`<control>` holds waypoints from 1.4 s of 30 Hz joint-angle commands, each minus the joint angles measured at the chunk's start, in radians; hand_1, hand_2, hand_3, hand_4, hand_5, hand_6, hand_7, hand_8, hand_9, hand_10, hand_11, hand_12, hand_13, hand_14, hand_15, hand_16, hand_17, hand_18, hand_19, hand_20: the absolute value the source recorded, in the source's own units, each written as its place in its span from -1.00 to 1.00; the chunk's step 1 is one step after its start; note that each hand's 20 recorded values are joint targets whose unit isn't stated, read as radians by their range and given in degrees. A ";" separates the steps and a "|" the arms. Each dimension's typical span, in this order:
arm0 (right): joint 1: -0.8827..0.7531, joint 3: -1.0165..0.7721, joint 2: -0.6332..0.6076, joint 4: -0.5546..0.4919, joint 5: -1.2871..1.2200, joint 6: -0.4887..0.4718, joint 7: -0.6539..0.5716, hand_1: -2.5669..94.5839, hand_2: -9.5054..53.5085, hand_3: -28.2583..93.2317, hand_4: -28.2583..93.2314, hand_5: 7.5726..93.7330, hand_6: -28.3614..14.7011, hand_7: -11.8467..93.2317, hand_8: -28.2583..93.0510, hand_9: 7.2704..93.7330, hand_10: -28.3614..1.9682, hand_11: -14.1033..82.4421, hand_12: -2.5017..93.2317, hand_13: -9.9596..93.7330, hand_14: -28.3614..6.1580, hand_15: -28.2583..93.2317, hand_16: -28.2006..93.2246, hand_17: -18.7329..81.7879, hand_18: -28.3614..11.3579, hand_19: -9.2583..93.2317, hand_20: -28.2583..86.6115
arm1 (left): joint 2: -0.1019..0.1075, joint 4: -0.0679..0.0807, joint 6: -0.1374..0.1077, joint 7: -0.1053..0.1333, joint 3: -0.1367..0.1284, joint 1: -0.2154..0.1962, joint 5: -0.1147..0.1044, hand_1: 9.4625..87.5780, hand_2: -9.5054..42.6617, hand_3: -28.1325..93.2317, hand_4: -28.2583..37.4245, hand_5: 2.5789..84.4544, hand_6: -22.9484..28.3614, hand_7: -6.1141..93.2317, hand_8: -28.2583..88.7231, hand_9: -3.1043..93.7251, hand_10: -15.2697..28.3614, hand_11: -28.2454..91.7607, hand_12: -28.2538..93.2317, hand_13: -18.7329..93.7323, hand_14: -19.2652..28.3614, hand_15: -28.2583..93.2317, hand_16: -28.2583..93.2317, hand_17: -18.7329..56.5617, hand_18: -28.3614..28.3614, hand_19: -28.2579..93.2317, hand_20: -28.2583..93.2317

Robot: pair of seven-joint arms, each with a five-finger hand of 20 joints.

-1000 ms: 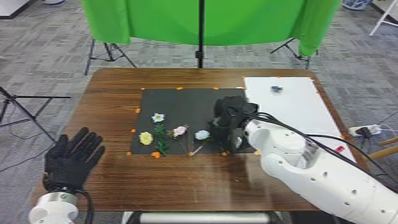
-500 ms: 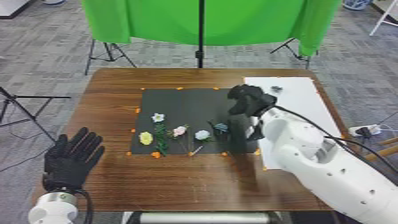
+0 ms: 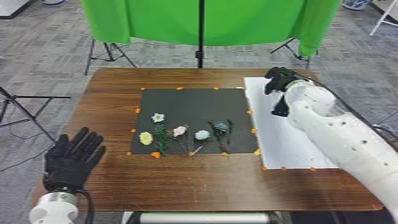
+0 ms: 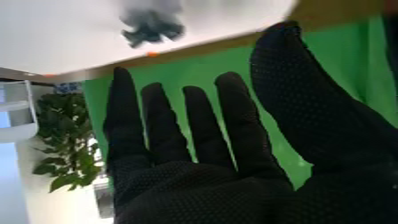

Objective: Arrange flowers

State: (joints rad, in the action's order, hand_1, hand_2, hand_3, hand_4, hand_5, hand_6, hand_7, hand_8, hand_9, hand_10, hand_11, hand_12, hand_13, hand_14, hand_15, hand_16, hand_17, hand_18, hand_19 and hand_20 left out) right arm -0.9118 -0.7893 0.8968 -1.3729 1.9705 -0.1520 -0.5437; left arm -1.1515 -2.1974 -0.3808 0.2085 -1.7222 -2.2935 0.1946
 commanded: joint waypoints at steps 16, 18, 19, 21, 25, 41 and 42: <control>-0.030 0.066 -0.017 0.035 0.015 0.238 -0.091 0.39 -0.76 0.43 -1.00 0.38 0.29 -0.12 -0.57 0.61 0.17 -0.48 -0.14 0.46 0.22 0.07 0.05 -0.12 -0.53 0.60 0.09 | 0.015 0.019 0.018 0.003 0.041 0.040 -0.019 -0.51 -0.01 0.66 -1.00 0.09 0.30 -0.49 -0.69 -0.12 0.45 -0.11 -0.35 -0.17 0.45 0.13 -0.65 -0.64 0.49 -0.02 -0.30; -0.070 0.045 -0.041 -0.045 0.023 0.249 -0.079 0.38 -0.76 0.45 -1.00 0.38 0.29 -0.11 -0.57 0.62 0.17 -0.49 -0.13 0.47 0.22 0.08 0.05 -0.11 -0.55 0.60 0.10 | 0.013 0.014 0.022 0.003 0.035 0.033 -0.017 -0.51 -0.01 0.66 -1.00 0.08 0.30 -0.49 -0.69 -0.12 0.44 -0.10 -0.35 -0.17 0.45 0.13 -0.65 -0.64 0.49 -0.02 -0.30; -0.093 0.036 -0.058 -0.092 0.027 0.253 -0.071 0.37 -0.76 0.46 -1.00 0.39 0.29 -0.11 -0.57 0.62 0.17 -0.49 -0.13 0.47 0.22 0.08 0.05 -0.11 -0.55 0.60 0.10 | 0.013 0.015 0.022 0.003 0.035 0.034 -0.017 -0.51 -0.01 0.66 -1.00 0.08 0.30 -0.49 -0.69 -0.12 0.44 -0.10 -0.35 -0.17 0.46 0.13 -0.65 -0.64 0.49 -0.02 -0.30; -0.134 0.027 -0.088 -0.183 0.034 0.243 -0.069 0.36 -0.77 0.48 -1.00 0.39 0.28 -0.11 -0.57 0.62 0.16 -0.49 -0.13 0.47 0.22 0.09 0.04 -0.11 -0.56 0.61 0.11 | 0.011 0.013 0.023 0.002 0.031 0.029 -0.016 -0.51 -0.01 0.67 -1.00 0.09 0.29 -0.49 -0.69 -0.12 0.45 -0.10 -0.35 -0.17 0.45 0.12 -0.65 -0.64 0.49 -0.03 -0.30; -0.206 0.016 -0.124 -0.327 0.022 0.189 -0.044 0.35 -0.79 0.50 -1.00 0.40 0.26 -0.12 -0.57 0.62 0.15 -0.49 -0.13 0.47 0.20 0.10 0.04 -0.11 -0.58 0.62 0.11 | 0.008 0.011 0.019 0.002 0.027 0.024 -0.015 -0.51 -0.01 0.67 -1.00 0.09 0.30 -0.49 -0.69 -0.12 0.45 -0.10 -0.35 -0.17 0.45 0.13 -0.65 -0.65 0.49 -0.02 -0.30; -0.300 -0.081 -0.147 -0.316 0.166 0.199 0.030 0.06 -1.00 0.76 -1.00 -0.18 0.21 -0.15 -0.87 -0.30 -0.20 -0.23 -0.59 -0.32 -0.33 0.32 -0.37 -0.33 -0.58 0.69 0.10 | 0.013 0.017 0.004 0.025 0.038 0.027 0.009 -0.51 0.01 0.67 -1.00 0.10 0.28 -0.47 -0.69 -0.11 0.44 -0.10 -0.35 -0.16 0.45 0.13 -0.65 -0.64 0.49 -0.02 -0.30; -0.297 -0.077 -0.147 -0.302 0.153 0.188 0.026 0.06 -1.00 0.76 -1.00 -0.19 0.20 -0.20 -0.85 -0.33 -0.19 -0.31 -0.61 -0.32 -0.33 0.22 -0.37 -0.34 -0.59 0.65 0.10 | 0.012 0.017 0.005 0.023 0.036 0.026 0.009 -0.51 0.01 0.67 -1.00 0.10 0.28 -0.47 -0.70 -0.11 0.44 -0.10 -0.35 -0.15 0.45 0.13 -0.65 -0.64 0.49 -0.02 -0.30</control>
State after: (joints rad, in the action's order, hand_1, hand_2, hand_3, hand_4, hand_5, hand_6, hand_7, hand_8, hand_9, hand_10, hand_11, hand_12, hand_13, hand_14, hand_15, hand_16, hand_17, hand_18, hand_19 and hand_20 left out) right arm -1.2159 -0.8149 0.7695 -1.7247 2.1736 0.2695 -0.5364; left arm -1.1368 -2.1857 -0.3722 0.2256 -1.6798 -2.2499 0.1962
